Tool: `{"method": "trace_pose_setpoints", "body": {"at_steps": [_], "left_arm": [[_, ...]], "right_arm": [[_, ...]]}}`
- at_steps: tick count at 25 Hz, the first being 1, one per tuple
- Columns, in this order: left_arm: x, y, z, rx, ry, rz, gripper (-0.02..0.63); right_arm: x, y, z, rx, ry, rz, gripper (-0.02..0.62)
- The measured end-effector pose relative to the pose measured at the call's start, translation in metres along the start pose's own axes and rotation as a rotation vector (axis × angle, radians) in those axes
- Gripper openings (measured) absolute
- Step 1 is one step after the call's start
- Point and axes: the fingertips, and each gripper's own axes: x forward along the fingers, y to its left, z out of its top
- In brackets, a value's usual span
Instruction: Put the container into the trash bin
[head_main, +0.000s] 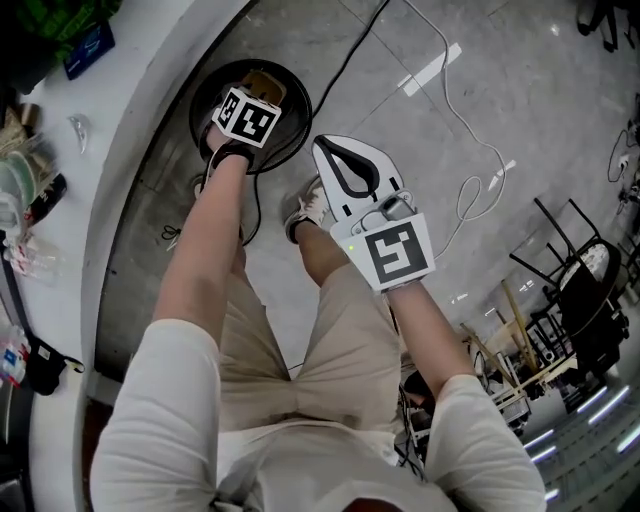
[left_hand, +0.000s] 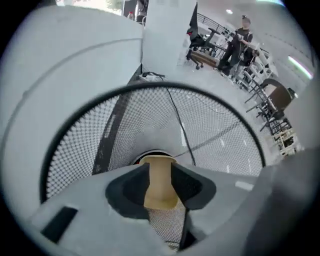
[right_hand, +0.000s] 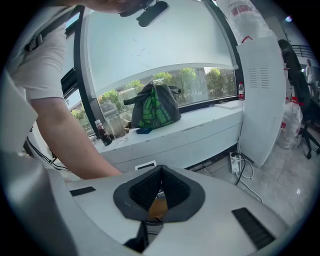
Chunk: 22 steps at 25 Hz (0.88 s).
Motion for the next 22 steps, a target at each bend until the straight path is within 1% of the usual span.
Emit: {"method": "trace_pose_setpoints", "body": {"at_steps": [2, 6, 9, 14, 16, 22], "left_arm": [[-0.025, -0.005, 0.012, -0.015, -0.034, -0.004, 0.130], [-0.079, -0.013, 0.029, -0.030, -0.097, -0.013, 0.055], [-0.117, -0.015, 0.039, -0.030, -0.136, -0.024, 0.025], [-0.185, -0.018, 0.043, -0.038, -0.186, -0.044, 0.018], [-0.213, -0.016, 0.041, -0.044, -0.206, -0.045, 0.017], [-0.304, -0.009, 0.051, -0.061, -0.301, -0.016, 0.018]], "right_arm": [[-0.009, 0.006, 0.014, 0.006, -0.009, -0.005, 0.002], [-0.027, 0.027, 0.042, 0.003, -0.016, -0.002, 0.002], [-0.039, 0.041, 0.064, -0.012, -0.023, 0.005, 0.002], [-0.066, 0.063, 0.100, 0.018, -0.035, -0.018, 0.002], [-0.077, 0.071, 0.114, 0.011, -0.037, -0.022, 0.002], [-0.113, 0.090, 0.153, -0.001, -0.045, -0.036, 0.002]]}}
